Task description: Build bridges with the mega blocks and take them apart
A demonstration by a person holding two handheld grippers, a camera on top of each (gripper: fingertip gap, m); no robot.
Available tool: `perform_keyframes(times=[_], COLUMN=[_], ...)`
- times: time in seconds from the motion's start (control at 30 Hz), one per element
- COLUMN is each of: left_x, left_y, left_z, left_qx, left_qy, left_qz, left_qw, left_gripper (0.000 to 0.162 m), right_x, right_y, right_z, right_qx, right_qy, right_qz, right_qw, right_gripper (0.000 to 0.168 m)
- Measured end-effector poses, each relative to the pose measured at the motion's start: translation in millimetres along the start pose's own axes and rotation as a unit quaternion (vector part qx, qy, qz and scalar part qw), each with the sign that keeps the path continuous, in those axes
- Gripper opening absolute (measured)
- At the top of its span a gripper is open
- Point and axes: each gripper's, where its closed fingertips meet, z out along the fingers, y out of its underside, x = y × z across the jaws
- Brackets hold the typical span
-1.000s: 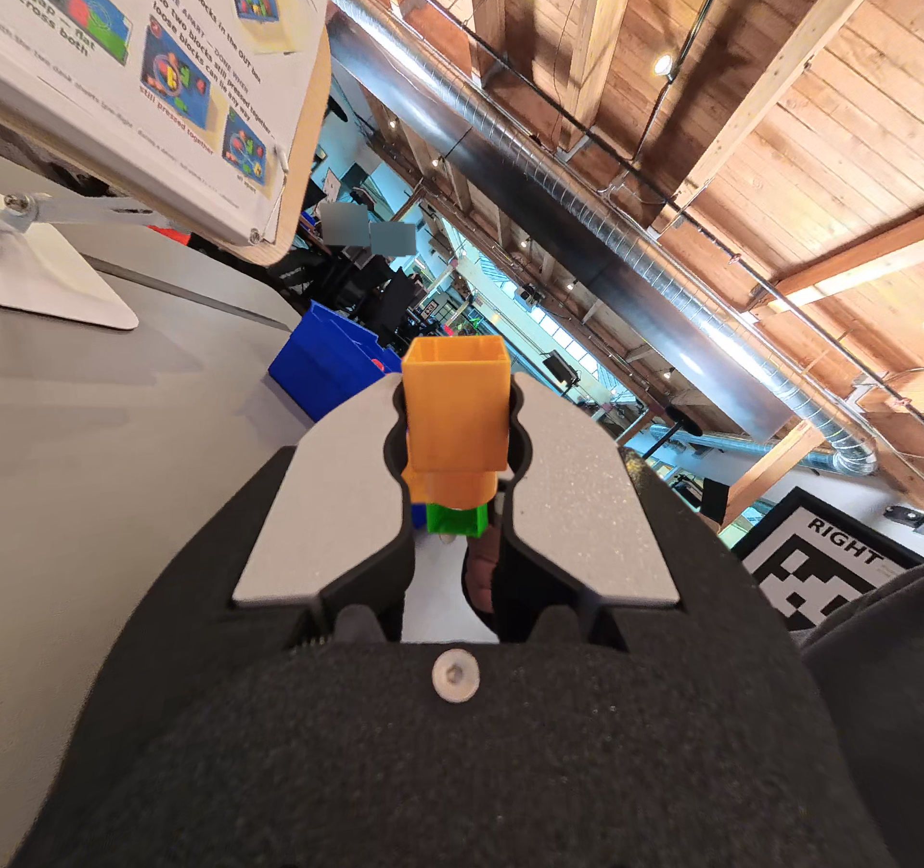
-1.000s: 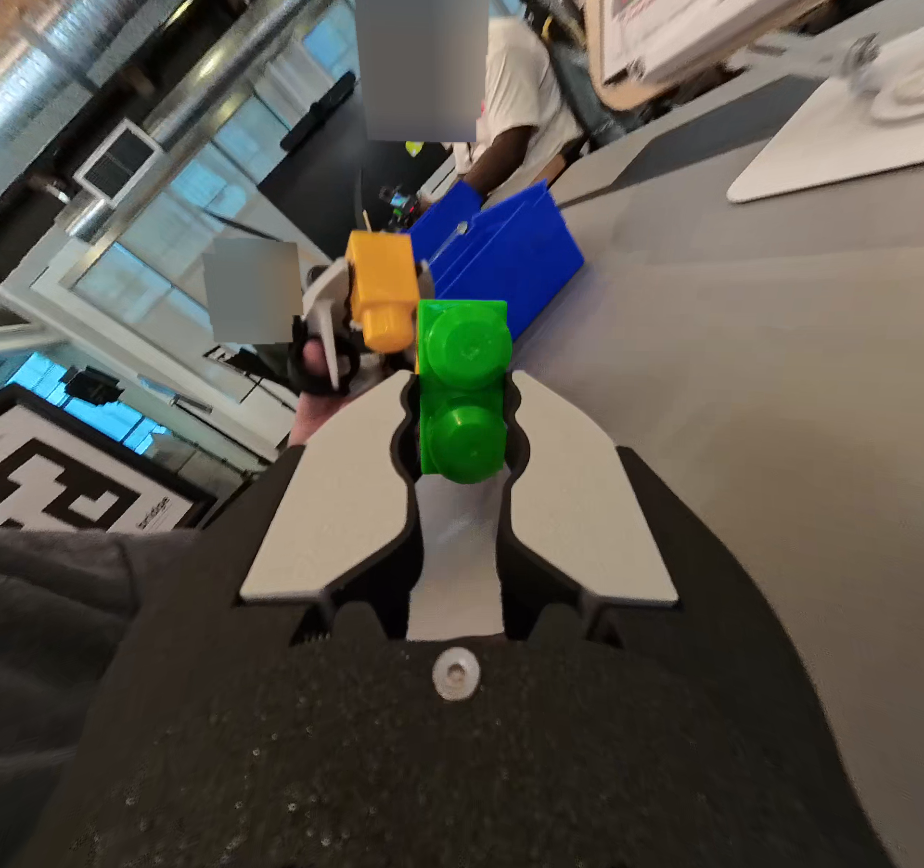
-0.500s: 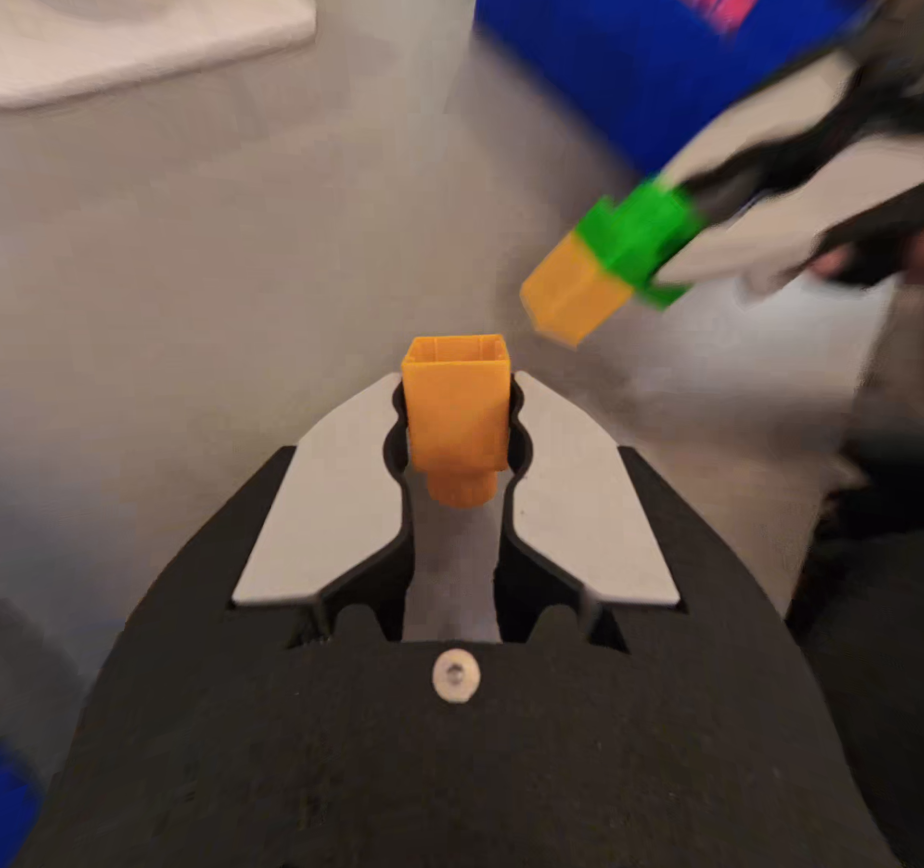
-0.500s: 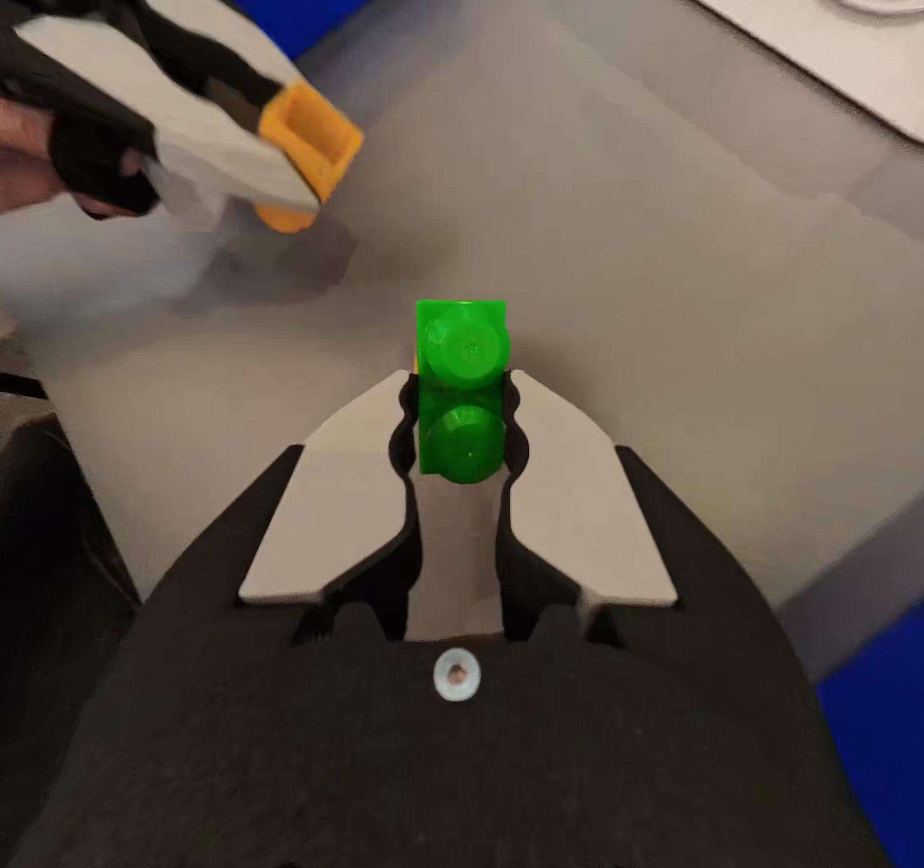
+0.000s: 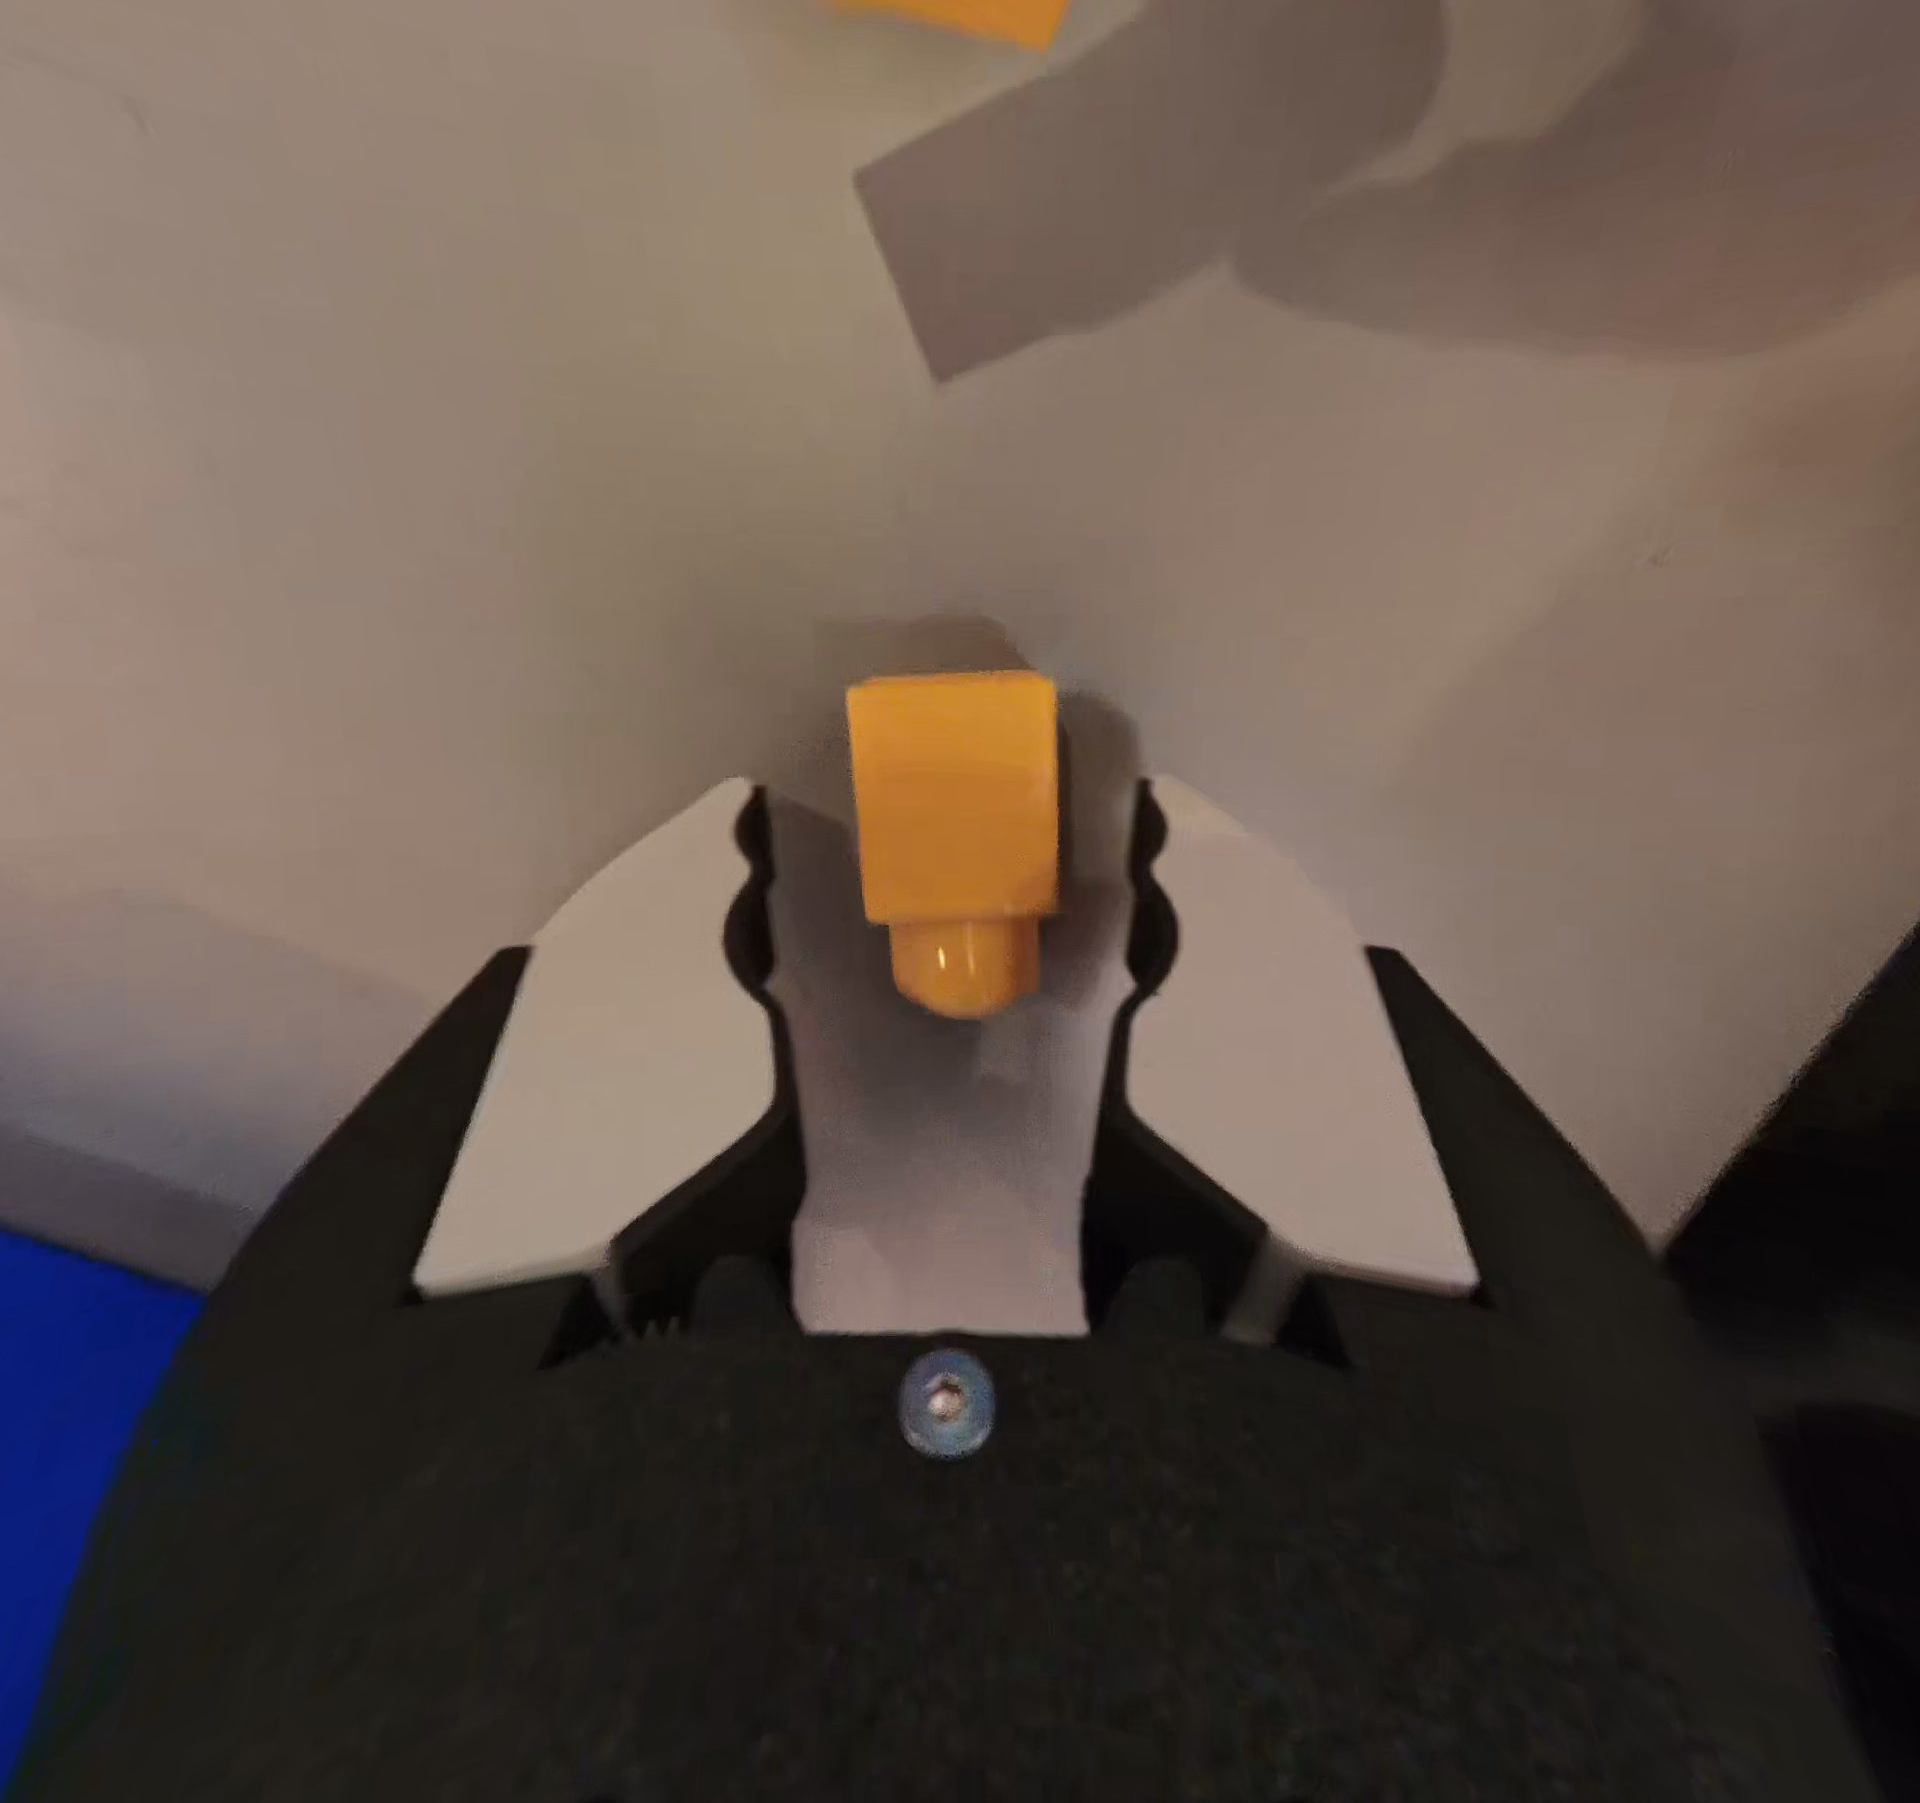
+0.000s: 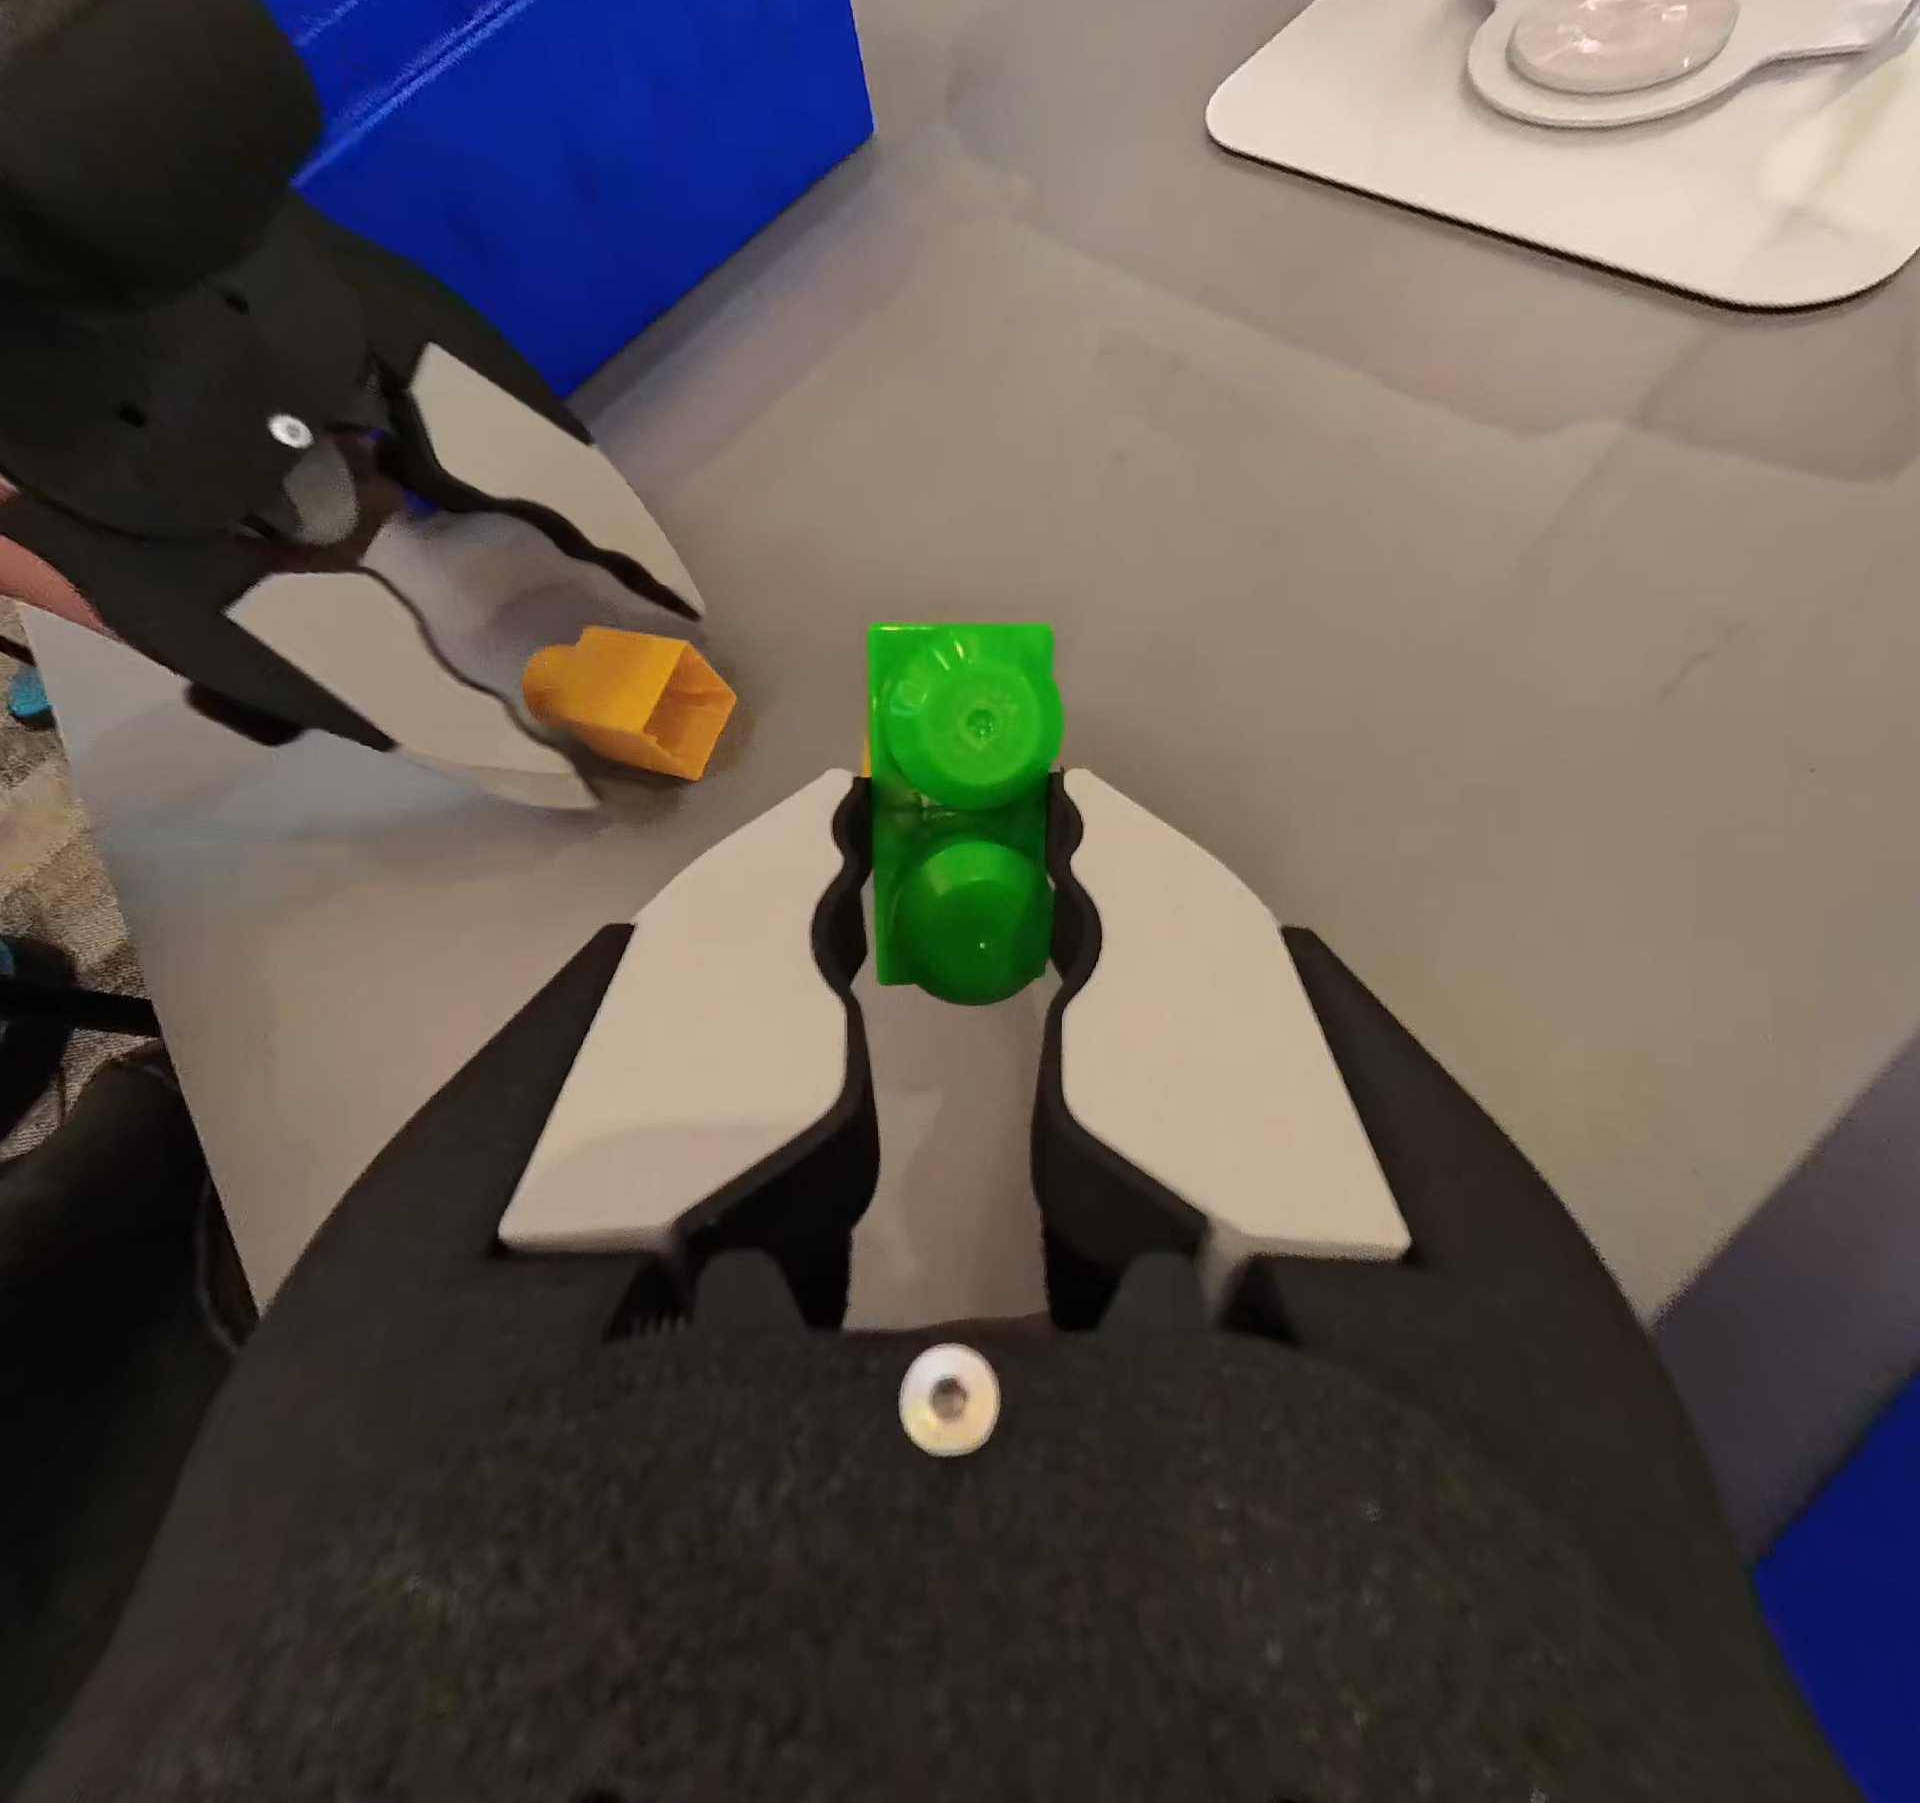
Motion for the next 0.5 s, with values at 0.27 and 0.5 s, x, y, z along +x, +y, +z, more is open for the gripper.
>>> perform_keyframes(times=[0.27,0.5], left_x=[-10.3,-2.3], left_y=[6.0,24.5], left_z=[-67.8,-51.7], left_qx=[-0.078,-0.068], left_qy=[0.013,0.010], left_qz=[0.019,-0.026], left_qw=[0.997,0.997], left_gripper=[0.074,0.063], right_x=[1.6,-1.4], right_y=[-5.2,-2.4], right_z=[-10.0,-12.2], right_qx=[0.008,0.005], right_qy=[0.001,0.004], right_qz=[-0.005,-0.016], right_qw=[1.000,1.000], right_gripper=[0.032,0.032])
